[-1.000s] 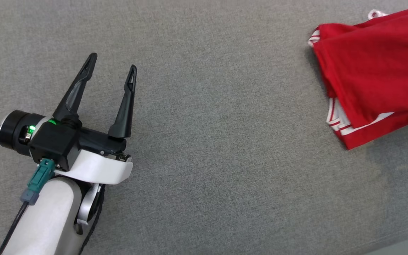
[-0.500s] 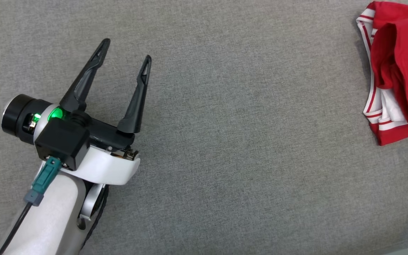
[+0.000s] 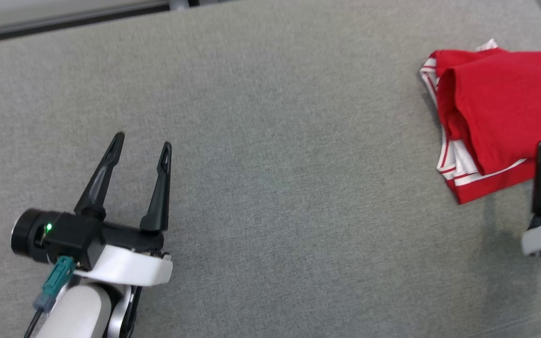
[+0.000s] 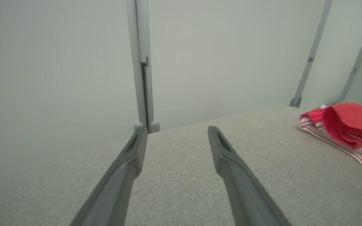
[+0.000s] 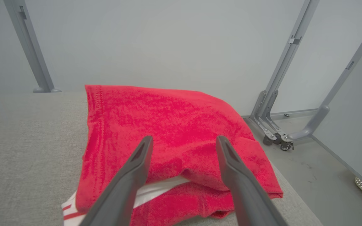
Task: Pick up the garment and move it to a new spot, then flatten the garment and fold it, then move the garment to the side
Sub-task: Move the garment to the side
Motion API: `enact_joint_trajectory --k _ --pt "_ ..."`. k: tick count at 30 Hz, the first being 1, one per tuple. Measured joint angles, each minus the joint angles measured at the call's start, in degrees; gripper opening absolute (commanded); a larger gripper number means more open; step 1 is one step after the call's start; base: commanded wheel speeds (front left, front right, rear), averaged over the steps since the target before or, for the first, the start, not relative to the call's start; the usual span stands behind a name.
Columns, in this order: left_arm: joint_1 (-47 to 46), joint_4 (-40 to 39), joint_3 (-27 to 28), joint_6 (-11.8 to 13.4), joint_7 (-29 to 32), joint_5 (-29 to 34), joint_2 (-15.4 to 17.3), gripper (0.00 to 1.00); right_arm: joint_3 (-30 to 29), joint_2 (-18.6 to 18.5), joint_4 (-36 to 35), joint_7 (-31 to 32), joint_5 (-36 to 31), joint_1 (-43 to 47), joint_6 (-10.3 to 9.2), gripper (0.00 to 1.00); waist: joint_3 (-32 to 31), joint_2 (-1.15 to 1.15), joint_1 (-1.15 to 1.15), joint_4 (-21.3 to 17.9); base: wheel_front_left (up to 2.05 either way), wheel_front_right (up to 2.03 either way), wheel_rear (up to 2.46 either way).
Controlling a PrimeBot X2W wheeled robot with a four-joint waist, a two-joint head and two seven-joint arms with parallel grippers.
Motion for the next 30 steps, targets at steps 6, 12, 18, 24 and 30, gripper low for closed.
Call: enact_joint_trajectory --k 6,12,18,24,30 --pt "4.63 0.6 0.45 1.57 -0.12 -1.75 -0.89 1.0 1.49 5.72 -12.45 0.82 -2.04 9.81 0.0 1.0 -6.31 0.0 0.0 0.26 0.0 0.0 0.0" --pt "7.12 1.22 0.24 2.67 -0.32 -2.42 -1.97 1.0 1.48 8.27 -20.25 5.01 -3.35 14.94 0.0 1.0 -10.22 0.0 0.0 2.11 0.0 0.0 0.0" --pt "8.19 2.07 0.4 2.87 -0.42 -3.5 -2.18 1.0 1.57 8.32 -26.33 8.43 -3.68 19.24 0.0 1.0 -12.43 0.0 0.0 5.77 0.0 0.0 0.0" --pt "12.09 4.34 2.2 2.82 0.4 -5.5 0.04 1.0 1.6 9.55 -31.16 12.15 -4.81 24.62 0.0 1.0 -16.36 0.0 0.0 9.29 0.0 0.0 0.0" --pt "16.6 4.5 4.2 2.22 1.11 -7.86 2.54 1.0 2.43 10.21 -34.6 14.94 -4.91 28.4 -0.01 1.0 -20.78 0.0 0.0 12.52 0.0 0.0 0.0"
